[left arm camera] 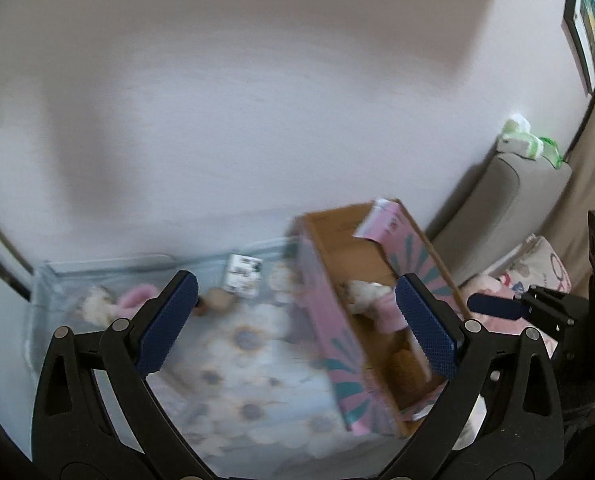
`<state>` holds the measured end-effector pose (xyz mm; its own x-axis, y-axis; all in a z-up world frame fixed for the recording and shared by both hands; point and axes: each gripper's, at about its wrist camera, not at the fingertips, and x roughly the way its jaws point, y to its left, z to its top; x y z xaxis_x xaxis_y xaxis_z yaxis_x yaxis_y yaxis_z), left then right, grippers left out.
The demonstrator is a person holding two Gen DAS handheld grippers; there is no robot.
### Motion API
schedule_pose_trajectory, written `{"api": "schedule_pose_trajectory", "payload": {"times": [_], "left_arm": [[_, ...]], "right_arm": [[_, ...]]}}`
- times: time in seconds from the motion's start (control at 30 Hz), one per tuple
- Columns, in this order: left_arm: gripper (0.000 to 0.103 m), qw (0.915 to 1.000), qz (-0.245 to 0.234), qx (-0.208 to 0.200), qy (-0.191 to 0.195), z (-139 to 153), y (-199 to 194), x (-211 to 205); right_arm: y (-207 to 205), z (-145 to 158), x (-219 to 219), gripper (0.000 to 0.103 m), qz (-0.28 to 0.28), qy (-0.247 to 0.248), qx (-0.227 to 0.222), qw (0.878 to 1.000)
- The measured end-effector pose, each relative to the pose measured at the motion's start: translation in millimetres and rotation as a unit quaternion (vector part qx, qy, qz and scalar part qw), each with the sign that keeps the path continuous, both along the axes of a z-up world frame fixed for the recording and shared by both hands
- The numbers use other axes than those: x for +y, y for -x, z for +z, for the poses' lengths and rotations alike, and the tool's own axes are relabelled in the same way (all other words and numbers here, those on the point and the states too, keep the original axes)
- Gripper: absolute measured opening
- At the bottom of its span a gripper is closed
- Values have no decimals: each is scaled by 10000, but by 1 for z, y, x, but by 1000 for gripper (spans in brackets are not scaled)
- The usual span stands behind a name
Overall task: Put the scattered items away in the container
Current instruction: 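Return to the tray and grasp the second sock with left tool while right grasps second slipper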
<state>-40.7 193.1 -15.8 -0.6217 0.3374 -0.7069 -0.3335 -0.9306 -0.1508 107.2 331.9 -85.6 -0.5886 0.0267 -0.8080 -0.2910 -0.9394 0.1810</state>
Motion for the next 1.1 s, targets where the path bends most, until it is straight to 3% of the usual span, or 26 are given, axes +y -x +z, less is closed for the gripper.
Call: {"api": "schedule_pose_trajectory", "payload": {"times": [0.23, 0.4, 0.53, 0.77, 0.9, 1.1], "left_arm": [[99, 9991, 382, 135, 131, 11, 7, -72], [99, 9967, 793, 120, 83, 14, 14, -153], [99, 9964, 769, 13, 369, 2, 26, -195], [99, 9968, 278, -557, 503, -64, 53, -223], [99, 9952, 52, -930, 298, -113, 72, -227], [99, 9917, -229, -1218, 352, -171, 95, -227]], "right_arm": [[46, 10, -34, 68, 488, -114, 115, 9987], [80, 17, -63, 68, 1001, -179, 145, 9947], [113, 22, -86, 68, 1474, -347, 163, 9883], [180, -5, -121, 68, 2420, -583, -136, 9684], [211, -47, -138, 68, 2995, -580, -358, 9517], [247, -94, -147, 68, 3256, -502, -580, 9424]]}}
